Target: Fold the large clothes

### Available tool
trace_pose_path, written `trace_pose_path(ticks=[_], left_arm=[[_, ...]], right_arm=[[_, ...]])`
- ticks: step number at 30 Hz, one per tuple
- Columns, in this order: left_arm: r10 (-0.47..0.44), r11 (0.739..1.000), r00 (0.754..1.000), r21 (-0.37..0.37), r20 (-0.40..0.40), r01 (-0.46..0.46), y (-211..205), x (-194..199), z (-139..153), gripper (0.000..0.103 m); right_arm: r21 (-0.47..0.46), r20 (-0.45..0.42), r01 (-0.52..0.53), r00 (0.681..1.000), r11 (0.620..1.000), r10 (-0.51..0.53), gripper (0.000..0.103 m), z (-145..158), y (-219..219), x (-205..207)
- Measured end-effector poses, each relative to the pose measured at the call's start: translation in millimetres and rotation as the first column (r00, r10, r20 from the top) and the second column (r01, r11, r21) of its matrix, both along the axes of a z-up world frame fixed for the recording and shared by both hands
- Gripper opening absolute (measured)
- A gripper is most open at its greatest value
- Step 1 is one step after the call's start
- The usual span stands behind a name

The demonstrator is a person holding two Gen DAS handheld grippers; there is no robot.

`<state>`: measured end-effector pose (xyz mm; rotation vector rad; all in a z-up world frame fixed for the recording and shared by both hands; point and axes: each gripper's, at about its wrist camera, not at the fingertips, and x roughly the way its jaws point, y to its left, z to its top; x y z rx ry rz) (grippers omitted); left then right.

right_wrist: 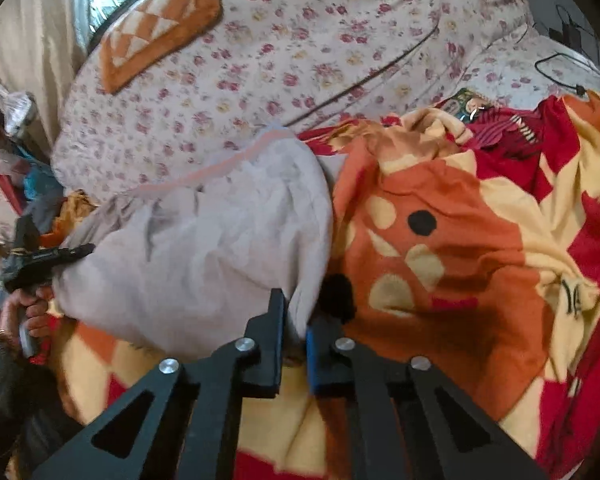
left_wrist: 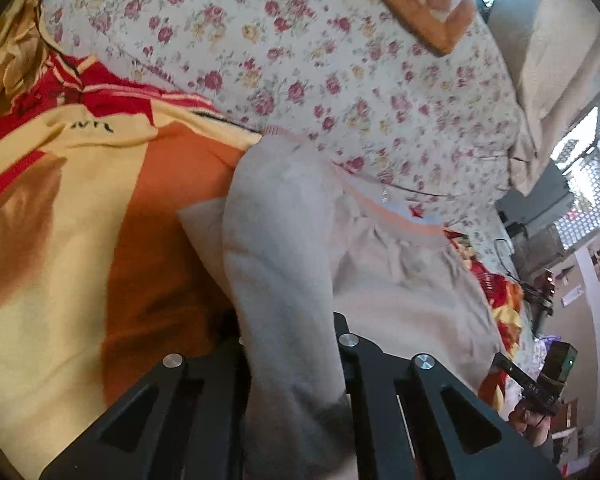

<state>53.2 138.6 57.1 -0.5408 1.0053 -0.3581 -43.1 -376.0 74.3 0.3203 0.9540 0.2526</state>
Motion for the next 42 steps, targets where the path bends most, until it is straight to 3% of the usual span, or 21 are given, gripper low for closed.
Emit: trace_pose_path(ticks=[5, 8, 11, 13, 14, 16, 20, 23, 24, 26, 29, 32, 35, 39, 42], left_arm=[[0.035, 0.998, 0.999, -0.051, 0.010, -0.034, 20, -9, 7, 0.000], [0.052, 0.999, 0.997, -0.010, -0.049, -0.052, 20, -3, -9, 0.000], [0.052, 0.997, 0.992, 0.063, -0.112, -0.046, 10, 4, -24, 0.008], [0.051, 0.997, 0.989, 0.070, -0.136, -0.042, 8, 4, -31, 0.013], [0.058, 0.996, 0.988, 0.068, -0.141, -0.049, 8, 4, -34, 0.019], [0.068, 0.997, 0.986, 0.049, -0.151, -0.061, 9, 4, -38, 0.020], [0.080, 0.997, 0.985, 0.022, -0.154, -0.078, 10, 4, -41, 0.024], [0.083, 0.996, 0.984, -0.014, -0.157, -0.086, 13, 4, -42, 0.031], [0.082, 0.996, 0.984, -0.021, -0.156, -0.086, 12, 4, -42, 0.032], [0.080, 0.997, 0.985, -0.009, -0.153, -0.082, 10, 5, -41, 0.032], [0.084, 0.996, 0.984, -0.004, -0.154, -0.086, 9, 6, -41, 0.032], [0.080, 0.997, 0.985, 0.003, -0.153, -0.080, 9, 7, -41, 0.029], [0.063, 0.998, 0.986, -0.007, -0.152, -0.064, 6, 9, -41, 0.006], [0.048, 0.997, 0.994, 0.059, -0.097, -0.042, -5, 7, -29, 0.001], [0.071, 0.997, 0.994, 0.023, -0.088, -0.069, -1, 4, -25, 0.000]], right_arm=[[0.118, 0.004, -0.038, 0.999, 0.992, 0.037, 0.006, 17, -8, -24], [-0.059, 0.035, 0.101, 0.994, 0.993, -0.099, 0.014, 24, -20, -28], [-0.097, 0.132, 0.189, 0.976, 0.977, -0.176, 0.017, 37, -27, -30], [-0.082, 0.177, 0.169, 0.972, 0.982, -0.152, 0.017, 45, -21, -27], [-0.081, 0.196, 0.130, 0.974, 0.988, -0.112, 0.017, 50, -12, -20], [-0.120, 0.206, 0.046, 0.978, 0.992, -0.020, 0.020, 57, 13, -3], [-0.225, 0.128, -0.139, 0.977, 0.964, 0.171, 0.019, 38, 61, 27], [-0.356, -0.081, -0.093, 0.994, 0.930, 0.068, 0.018, -11, 56, 49], [-0.300, -0.124, -0.044, 0.992, 0.953, 0.007, 0.020, -26, 40, 50], [-0.207, -0.130, 0.015, 0.991, 0.978, -0.043, 0.021, -26, 24, 47], [-0.229, -0.117, 0.014, 0.992, 0.973, -0.042, 0.021, -21, 27, 43], [-0.264, -0.018, 0.018, 1.000, 0.964, -0.024, 0.021, 4, 35, 40], [-0.252, 0.060, -0.056, 0.996, 0.966, 0.073, 0.022, 30, 55, 51], [-0.344, 0.000, -0.166, 0.984, 0.924, 0.176, 0.032, 23, 91, 78], [-0.392, -0.086, -0.189, 0.982, 0.901, 0.168, 0.039, -18, 92, 91]])
